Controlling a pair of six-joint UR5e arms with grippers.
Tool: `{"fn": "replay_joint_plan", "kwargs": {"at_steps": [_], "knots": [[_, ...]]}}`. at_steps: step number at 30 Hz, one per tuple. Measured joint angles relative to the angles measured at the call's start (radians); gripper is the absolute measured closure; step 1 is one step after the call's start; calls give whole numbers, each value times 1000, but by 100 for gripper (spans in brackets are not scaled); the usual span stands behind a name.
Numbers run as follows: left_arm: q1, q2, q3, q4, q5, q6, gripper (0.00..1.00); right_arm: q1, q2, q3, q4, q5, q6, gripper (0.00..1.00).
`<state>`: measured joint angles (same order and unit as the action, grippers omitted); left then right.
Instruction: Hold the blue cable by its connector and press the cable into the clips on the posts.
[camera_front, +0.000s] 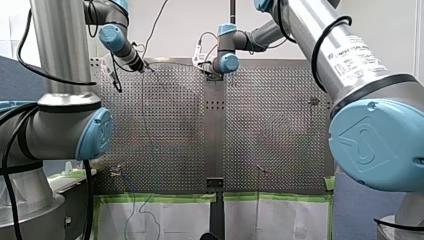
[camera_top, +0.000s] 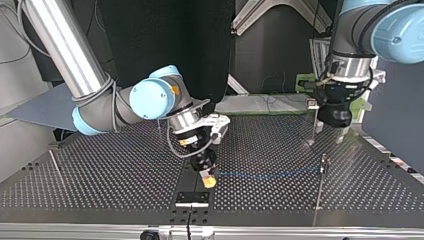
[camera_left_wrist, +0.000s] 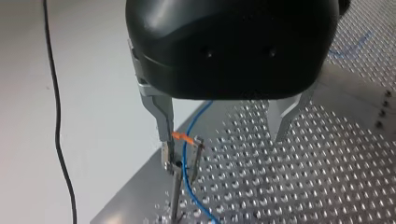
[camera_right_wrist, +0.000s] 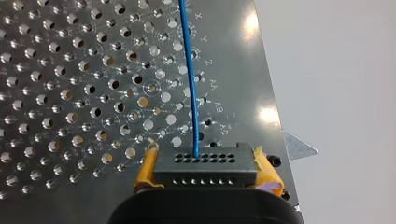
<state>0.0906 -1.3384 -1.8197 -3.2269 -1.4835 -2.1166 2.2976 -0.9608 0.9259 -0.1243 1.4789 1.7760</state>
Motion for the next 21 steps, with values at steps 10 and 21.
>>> {"fn": "replay_joint_plan", "kwargs": {"at_steps": [10, 21], "knots": [[-7, -2, 1, 19, -83, 89, 0, -1, 0, 0, 0, 0, -1, 100], [-11, -21, 8, 103, -38, 185, 0, 1, 1, 0, 0, 0, -1, 100]]}}
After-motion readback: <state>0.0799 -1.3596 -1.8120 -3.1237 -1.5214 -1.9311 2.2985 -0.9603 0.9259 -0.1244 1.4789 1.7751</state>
